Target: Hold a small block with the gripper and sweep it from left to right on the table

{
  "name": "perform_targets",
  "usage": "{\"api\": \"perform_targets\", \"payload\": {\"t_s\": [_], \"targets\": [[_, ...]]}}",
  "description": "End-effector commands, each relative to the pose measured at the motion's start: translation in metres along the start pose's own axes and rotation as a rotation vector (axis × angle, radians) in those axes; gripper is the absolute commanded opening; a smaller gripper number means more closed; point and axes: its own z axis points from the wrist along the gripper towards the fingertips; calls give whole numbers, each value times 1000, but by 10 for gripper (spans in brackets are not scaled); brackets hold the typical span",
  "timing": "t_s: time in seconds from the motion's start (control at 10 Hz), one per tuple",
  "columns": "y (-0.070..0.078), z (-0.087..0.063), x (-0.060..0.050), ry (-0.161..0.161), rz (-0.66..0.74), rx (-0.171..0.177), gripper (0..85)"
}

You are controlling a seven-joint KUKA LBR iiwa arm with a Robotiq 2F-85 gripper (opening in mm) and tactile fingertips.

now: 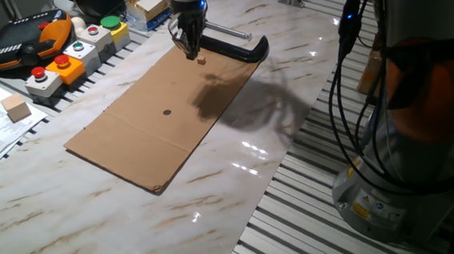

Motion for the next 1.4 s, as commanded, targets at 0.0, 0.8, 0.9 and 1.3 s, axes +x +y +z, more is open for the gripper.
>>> {"api": "perform_targets", "payload": {"t_s": [0.0, 0.8, 0.9, 1.3], "targets": [[-4, 4, 0, 0, 6, 3, 7], [-31, 34, -2, -3, 36, 5, 7], [-34, 39, -2, -12, 36, 5, 7], [-37, 53, -4, -18, 47, 30, 7]]}}
